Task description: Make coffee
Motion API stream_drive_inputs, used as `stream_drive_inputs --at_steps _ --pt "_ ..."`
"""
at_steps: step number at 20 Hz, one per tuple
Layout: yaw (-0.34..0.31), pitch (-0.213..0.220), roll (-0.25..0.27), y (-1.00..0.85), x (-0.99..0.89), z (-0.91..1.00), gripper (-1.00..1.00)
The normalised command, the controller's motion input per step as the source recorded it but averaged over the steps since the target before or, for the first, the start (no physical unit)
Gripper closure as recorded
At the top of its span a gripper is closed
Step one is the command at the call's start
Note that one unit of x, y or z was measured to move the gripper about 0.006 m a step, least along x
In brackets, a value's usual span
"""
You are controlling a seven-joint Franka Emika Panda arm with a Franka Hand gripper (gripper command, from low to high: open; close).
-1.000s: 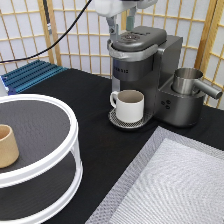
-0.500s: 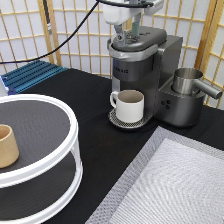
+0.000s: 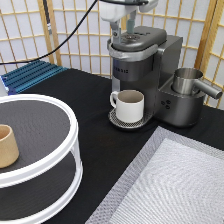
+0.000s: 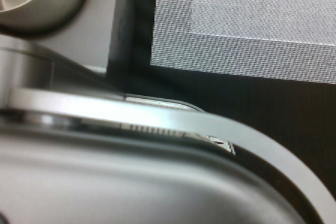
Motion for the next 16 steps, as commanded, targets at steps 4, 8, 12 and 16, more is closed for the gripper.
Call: stream_drive_inputs --at_steps 4,8,12,16 --pt "0.025 -0.094 0.000 -0.02 0.00 -0.08 -1.00" --pt "0.028 -0.069 0.000 0.00 0.00 -0.27 -1.00" --pt "0.026 -0.048 0.000 -0.08 -0.21 -0.48 -1.00" --pt "0.039 -0.050 0.000 -0.27 -0.52 -0.94 -1.00"
